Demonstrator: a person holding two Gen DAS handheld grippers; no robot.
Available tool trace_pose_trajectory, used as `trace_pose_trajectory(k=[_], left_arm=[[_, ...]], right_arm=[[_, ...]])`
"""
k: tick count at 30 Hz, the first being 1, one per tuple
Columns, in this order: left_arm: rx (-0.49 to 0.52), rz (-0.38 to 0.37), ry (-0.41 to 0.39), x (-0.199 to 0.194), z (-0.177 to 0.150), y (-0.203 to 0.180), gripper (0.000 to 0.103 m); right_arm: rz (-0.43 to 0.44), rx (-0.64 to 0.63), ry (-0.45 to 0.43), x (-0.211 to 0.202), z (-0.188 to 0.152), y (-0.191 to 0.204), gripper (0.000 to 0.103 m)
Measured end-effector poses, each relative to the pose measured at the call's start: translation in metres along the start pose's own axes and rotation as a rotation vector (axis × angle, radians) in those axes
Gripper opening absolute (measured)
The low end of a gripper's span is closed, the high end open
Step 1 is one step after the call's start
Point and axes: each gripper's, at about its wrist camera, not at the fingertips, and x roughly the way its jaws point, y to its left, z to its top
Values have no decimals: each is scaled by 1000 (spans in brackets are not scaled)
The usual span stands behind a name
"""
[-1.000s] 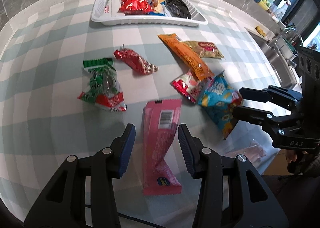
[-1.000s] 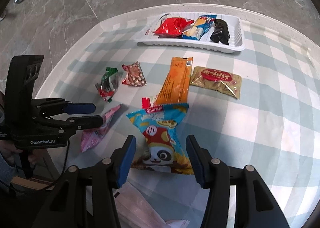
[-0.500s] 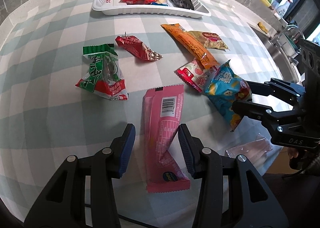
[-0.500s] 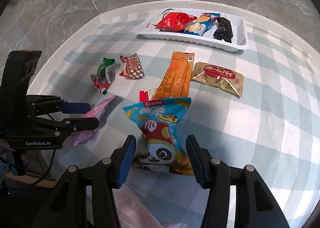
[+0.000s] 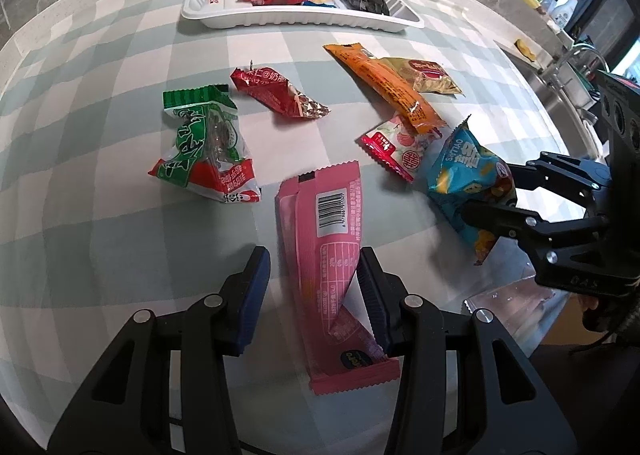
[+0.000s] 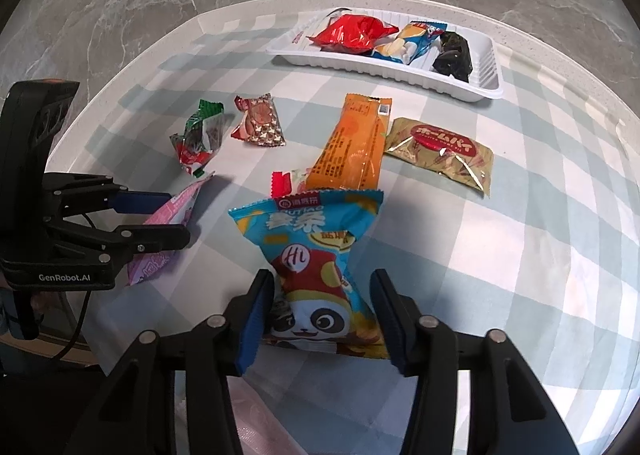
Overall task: Organize snacks
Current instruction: 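Grasp the pink bar with the left tool while the right tool grasps the panda-print bag, then carry the pink bar and panda-print bag into the tray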
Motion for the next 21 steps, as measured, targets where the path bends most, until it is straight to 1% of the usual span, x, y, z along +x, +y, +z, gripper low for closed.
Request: trace_pose_trajectory(k=[1,2,3,4,5,6,8,14,21], left_arm=[[-4,-12,-2,0,0,0,43],[-8,-20,-3,0,-1,1,42],[-11,-34,-5,0,-1,1,35],[-10,-42,-7,0,0,1,30],[-10,-40,-8,0,-2,0,30],[-7,-46,-9,0,-2,-1,25],[-13,-56,-17,-1,-4,-1,23],[-64,-114,-59,-13,-1,9,23],[-114,-172,-89,-25,13,17,23]], right_arm=[[2,4,0,0,0,-1,45],[14,10,-1,0,-1,-3,40],[28,18,-2,-1,-1,-4,36],[39,28,-3,-2,-1,-5,35],[47,41,-6,-3,-2,-8,34],[53,49,-8,-3,-2,-9,33],[84,86,-9,-4,-2,-15,33],[198,245,-6,-9,-8,-41,32],[287,377,-26,-21,-12,-60,32]])
